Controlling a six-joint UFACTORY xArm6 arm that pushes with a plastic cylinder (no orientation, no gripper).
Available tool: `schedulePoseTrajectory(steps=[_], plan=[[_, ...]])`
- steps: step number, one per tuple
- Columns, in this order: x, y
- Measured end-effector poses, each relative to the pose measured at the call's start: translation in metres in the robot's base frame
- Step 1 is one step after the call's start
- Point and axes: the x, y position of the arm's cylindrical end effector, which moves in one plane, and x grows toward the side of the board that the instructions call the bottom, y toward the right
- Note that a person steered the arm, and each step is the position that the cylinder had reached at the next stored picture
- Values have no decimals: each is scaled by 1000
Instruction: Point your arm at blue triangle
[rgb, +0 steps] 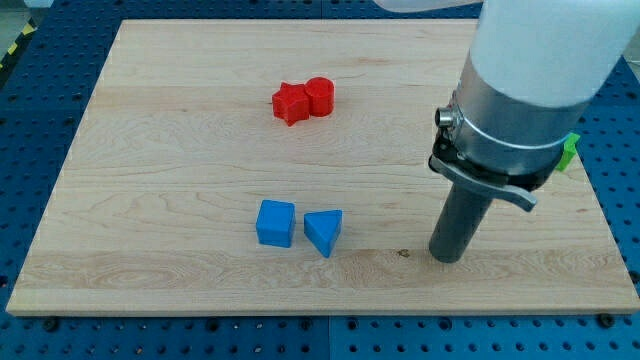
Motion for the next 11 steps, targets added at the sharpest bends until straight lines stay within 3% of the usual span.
schedulePoseTrajectory(steps=[2,4,6,8,11], plan=[[17,0],[43,-53],[41,-112],[12,-112],[10,-119]])
